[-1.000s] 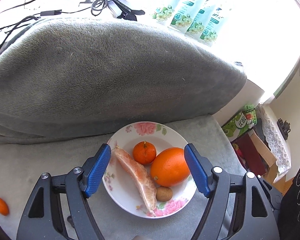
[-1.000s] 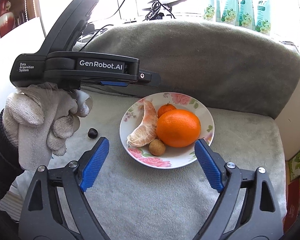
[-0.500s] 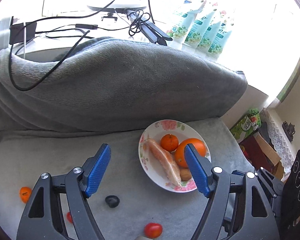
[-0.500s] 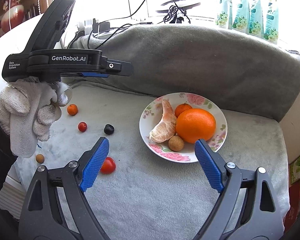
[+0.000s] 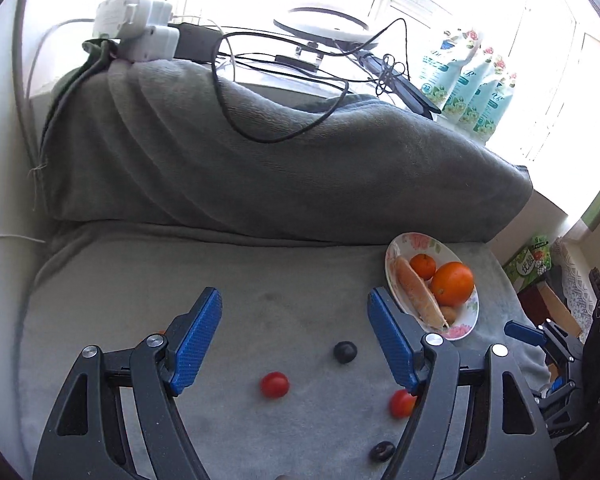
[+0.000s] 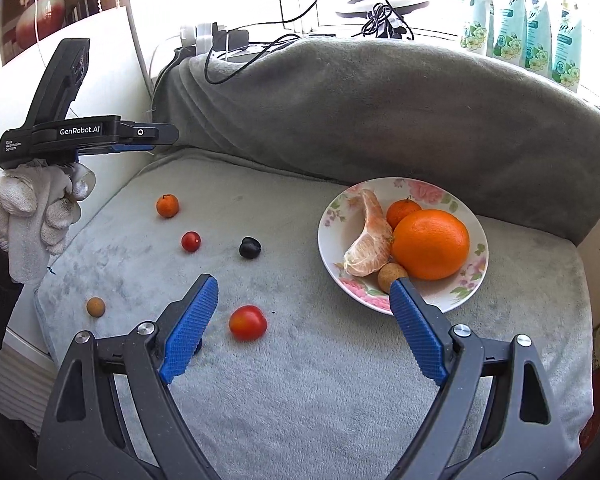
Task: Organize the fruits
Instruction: 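Move both tools away from the plate toward the loose fruits, then close the left tool on another tangerine while the right tool closes on a red tomato, then lift the tangerine and tomato with both tools and carry them over the plate, then lower both fruits onto the plate and open both tools, then move both tools away from the plate toward the remaining loose fruits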
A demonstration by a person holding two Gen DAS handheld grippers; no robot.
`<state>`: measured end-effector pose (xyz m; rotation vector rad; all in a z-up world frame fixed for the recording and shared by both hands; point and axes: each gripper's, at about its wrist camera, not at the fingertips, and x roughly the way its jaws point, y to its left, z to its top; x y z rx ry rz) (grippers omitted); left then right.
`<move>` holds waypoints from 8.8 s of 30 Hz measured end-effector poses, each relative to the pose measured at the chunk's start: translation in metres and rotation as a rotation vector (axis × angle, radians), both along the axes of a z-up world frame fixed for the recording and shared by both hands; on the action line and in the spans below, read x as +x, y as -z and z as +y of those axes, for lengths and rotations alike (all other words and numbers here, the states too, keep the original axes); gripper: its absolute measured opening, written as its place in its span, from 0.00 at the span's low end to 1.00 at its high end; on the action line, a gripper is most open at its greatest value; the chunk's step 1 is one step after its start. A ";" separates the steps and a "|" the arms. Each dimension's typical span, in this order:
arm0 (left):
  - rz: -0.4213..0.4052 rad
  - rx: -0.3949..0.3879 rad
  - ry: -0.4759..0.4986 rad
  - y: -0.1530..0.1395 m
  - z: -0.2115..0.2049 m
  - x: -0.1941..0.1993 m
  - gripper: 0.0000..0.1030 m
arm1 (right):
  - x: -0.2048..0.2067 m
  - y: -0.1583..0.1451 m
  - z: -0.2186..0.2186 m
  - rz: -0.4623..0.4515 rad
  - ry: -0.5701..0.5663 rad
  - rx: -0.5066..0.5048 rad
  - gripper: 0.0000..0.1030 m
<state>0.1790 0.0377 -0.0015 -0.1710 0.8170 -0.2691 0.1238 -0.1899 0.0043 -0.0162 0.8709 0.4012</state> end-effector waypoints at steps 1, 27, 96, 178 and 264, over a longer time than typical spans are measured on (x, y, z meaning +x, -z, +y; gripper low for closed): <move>0.004 -0.001 -0.013 0.002 0.007 -0.002 0.72 | 0.000 0.001 0.002 0.002 -0.001 0.001 0.87; 0.116 0.064 -0.114 0.086 0.065 -0.004 0.52 | 0.005 0.055 0.041 0.169 -0.051 0.017 0.58; 0.050 -0.007 0.050 0.055 -0.012 0.008 0.34 | 0.003 0.021 -0.013 0.112 0.056 0.052 0.34; 0.083 -0.025 0.315 0.058 -0.154 0.056 0.63 | 0.122 0.022 -0.097 0.034 0.234 0.014 0.68; -0.033 0.014 -0.112 0.042 0.045 -0.145 0.65 | -0.024 -0.013 0.063 -0.031 -0.124 0.040 0.91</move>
